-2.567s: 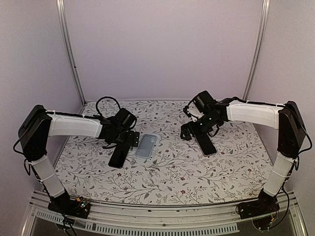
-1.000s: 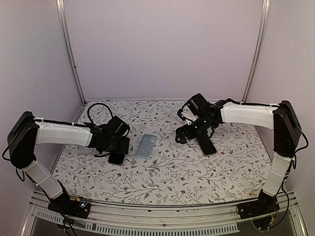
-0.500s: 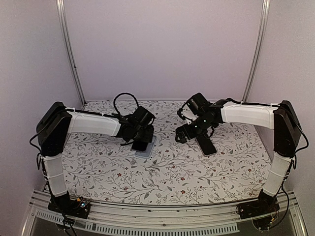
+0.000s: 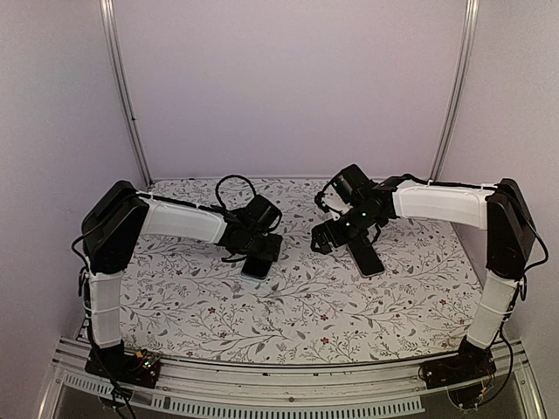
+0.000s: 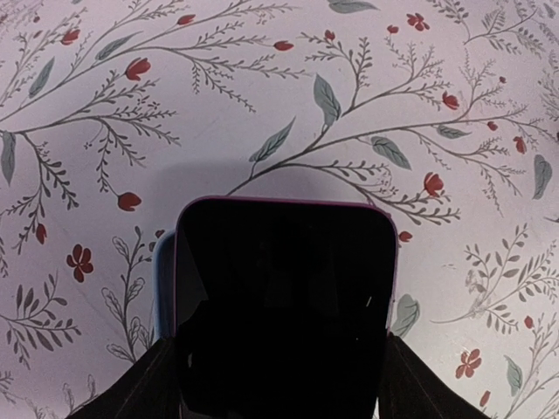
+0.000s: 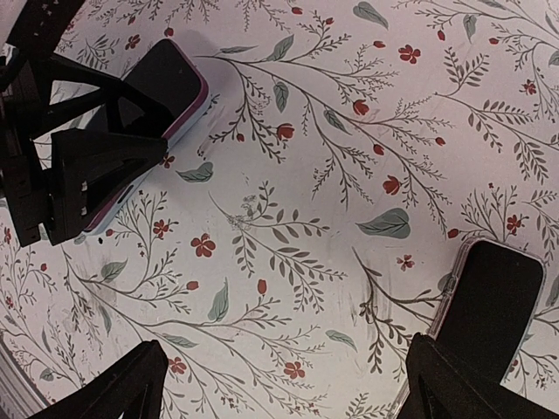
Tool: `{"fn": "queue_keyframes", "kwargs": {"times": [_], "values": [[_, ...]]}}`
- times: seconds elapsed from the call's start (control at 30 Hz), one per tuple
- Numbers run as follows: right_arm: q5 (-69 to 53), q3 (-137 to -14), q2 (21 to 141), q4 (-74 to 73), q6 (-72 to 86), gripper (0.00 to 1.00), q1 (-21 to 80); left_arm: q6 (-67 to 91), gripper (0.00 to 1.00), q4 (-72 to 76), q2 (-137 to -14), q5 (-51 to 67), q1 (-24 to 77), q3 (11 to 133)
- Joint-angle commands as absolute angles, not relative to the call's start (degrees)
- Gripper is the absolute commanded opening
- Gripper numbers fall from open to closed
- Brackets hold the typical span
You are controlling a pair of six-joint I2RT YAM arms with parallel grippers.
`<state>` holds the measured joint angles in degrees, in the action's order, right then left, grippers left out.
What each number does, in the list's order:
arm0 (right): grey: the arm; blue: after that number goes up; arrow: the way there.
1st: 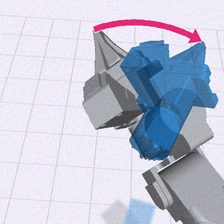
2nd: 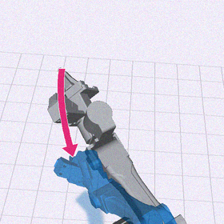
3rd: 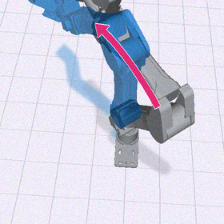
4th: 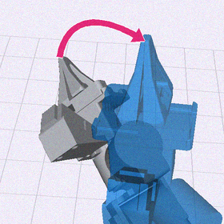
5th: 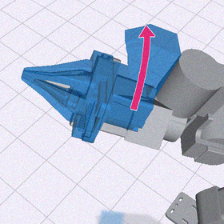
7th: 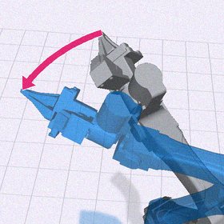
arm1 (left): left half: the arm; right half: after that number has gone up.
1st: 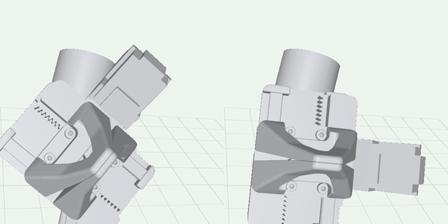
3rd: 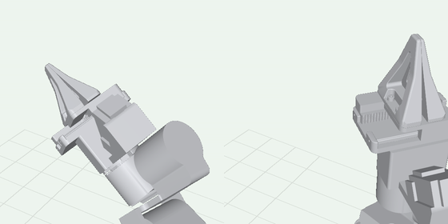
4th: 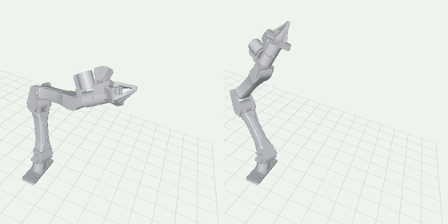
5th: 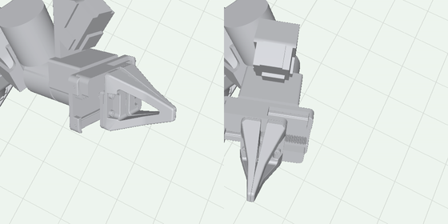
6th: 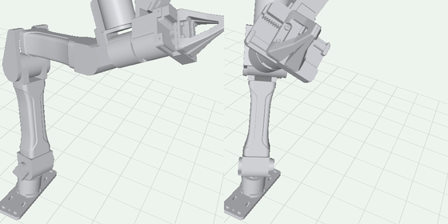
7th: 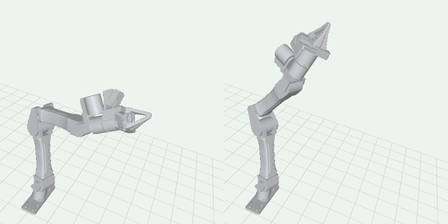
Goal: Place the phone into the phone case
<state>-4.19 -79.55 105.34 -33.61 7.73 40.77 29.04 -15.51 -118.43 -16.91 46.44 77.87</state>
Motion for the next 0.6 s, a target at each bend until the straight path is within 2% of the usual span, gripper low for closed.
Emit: {"fn": "queue_keyframes", "kwargs": {"times": [0.0, 0.27, 0.37, 0.4, 0.47, 0.5, 0.53, 0.57], "values": [[-3.78, -79.72, 103.49, -33.57, 7.72, 0.99, 40.82, 30.18, 0.00, -15.55, -117.51, -15.66, 46.14, 77.90], [-3.87, -79.72, 103.27, -33.59, 7.61, 0.99, 40.80, 30.63, 0.00, -17.60, -117.05, -17.42, 46.49, 77.82], [-3.95, -79.56, 103.19, -33.57, 7.49, 0.99, 40.79, 31.39, 0.03, -19.23, -117.58, -18.92, 46.54, 78.46], [-3.95, -79.57, 103.18, -33.57, 7.51, 0.99, 40.82, 31.38, 0.07, -19.26, -117.53, -19.22, 46.66, 78.48], [-3.88, -79.49, 103.18, -33.58, 7.41, 0.99, 40.85, 31.37, 0.23, -19.17, -117.50, -19.45, 46.75, 78.49], [-3.87, -79.53, 103.12, -33.60, 7.34, 0.99, 40.87, 31.33, 0.35, -19.11, -117.51, -19.36, 46.82, 78.42], [-3.93, -79.54, 103.10, -33.58, 7.35, 0.99, 40.84, 31.06, 0.55, -18.98, -117.51, -19.22, 46.89, 78.40], [-3.88, -79.51, 103.05, -33.60, 7.38, 0.99, 40.80, 31.04, 0.67, -18.97, -117.51, -19.17, 46.93, 78.48]]}}
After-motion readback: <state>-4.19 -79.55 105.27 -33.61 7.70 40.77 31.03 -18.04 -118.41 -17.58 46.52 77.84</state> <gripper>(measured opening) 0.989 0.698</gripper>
